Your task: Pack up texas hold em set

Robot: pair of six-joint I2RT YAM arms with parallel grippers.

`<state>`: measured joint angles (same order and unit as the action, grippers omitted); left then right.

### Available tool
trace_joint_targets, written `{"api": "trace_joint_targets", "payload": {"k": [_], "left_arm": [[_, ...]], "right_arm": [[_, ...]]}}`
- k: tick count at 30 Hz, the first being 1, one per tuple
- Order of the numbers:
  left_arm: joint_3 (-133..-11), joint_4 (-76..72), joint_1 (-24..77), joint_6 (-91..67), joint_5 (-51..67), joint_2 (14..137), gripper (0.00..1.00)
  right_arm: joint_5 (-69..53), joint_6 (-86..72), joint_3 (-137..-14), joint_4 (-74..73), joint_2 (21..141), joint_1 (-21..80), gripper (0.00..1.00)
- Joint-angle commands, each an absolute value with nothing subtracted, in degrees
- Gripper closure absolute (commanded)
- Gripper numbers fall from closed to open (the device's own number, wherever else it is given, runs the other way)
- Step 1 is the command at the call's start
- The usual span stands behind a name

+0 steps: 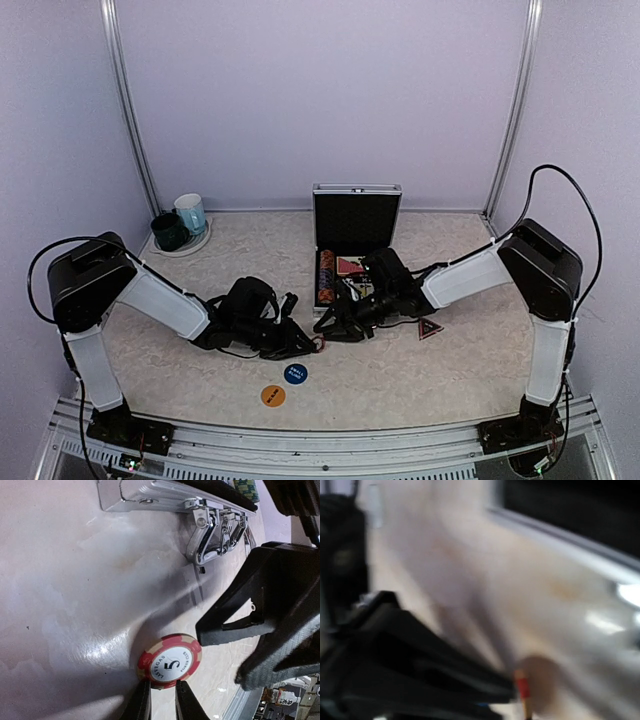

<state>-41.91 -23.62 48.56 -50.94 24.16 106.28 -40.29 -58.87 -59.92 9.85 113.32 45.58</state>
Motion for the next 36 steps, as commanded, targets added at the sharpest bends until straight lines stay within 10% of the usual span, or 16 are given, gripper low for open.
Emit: {"api": "trace_joint_targets", "payload": {"k": [1,36], "left_arm": [[-41.13,-19.51,48.95,-50.19,22.16,108.74,0.81],[-40.87,-19.12,47.45,-50.54,21.1,108.32,0.49]], "right_arm": [[-45.78,-60.45,-59.24,15.42,111.32,47.2,0.63],[-37.06,-55.9,-59.23,4.73,112.72,44.86,0.56]]}}
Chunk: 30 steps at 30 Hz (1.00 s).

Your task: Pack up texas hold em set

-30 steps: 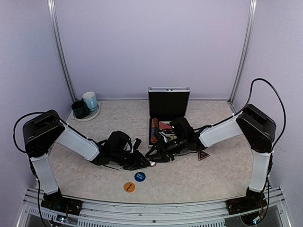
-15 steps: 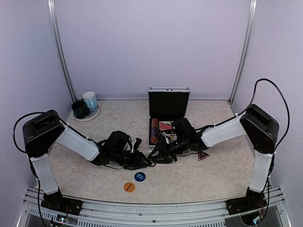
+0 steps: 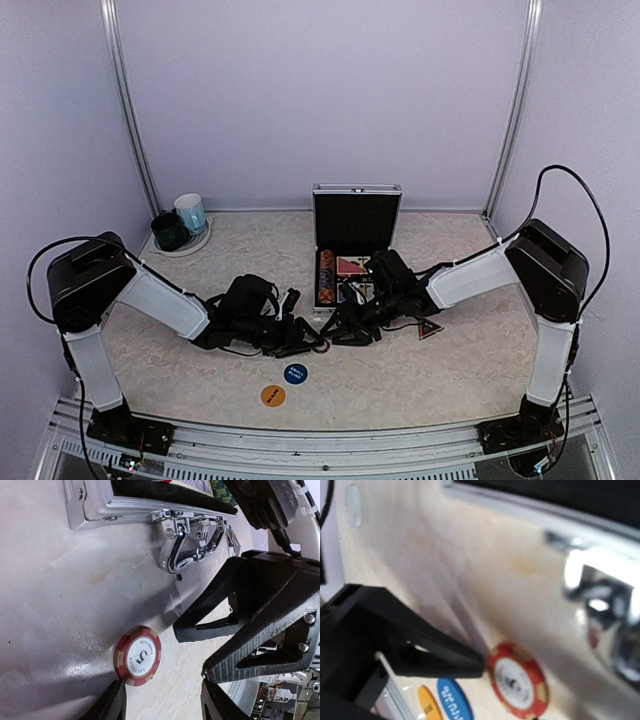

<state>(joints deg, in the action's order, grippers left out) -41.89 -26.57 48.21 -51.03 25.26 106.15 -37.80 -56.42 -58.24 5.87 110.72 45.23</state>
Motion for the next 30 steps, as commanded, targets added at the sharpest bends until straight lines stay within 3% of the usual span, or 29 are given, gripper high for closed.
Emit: {"api": "trace_joint_targets", "payload": {"k": [1,11,22,30], "left_arm": [[-40.87,-19.2,47.45,-50.58,21.14,108.56,0.49],[-40.08,-22.17,47.42,-51.16,22.36,108.88,0.44],[-39.81,-22.89,47.04,-51.9,22.36,109.57,0.65],[-40.0,-23.11,47.08,-52.25,22.56,111.48,0.61]], "right_arm": [[-36.87,-55.79,-59.58,4.26,112.89,44.84,0.56],[-36.34,-57.09,-61.19,4.08,115.36,44.82,0.52],[-38.3,-57.25,-59.92,4.44,115.21,44.82,0.58],[-42.46,-60.07,-59.82,9.9,116.83,44.78,0.58]]}}
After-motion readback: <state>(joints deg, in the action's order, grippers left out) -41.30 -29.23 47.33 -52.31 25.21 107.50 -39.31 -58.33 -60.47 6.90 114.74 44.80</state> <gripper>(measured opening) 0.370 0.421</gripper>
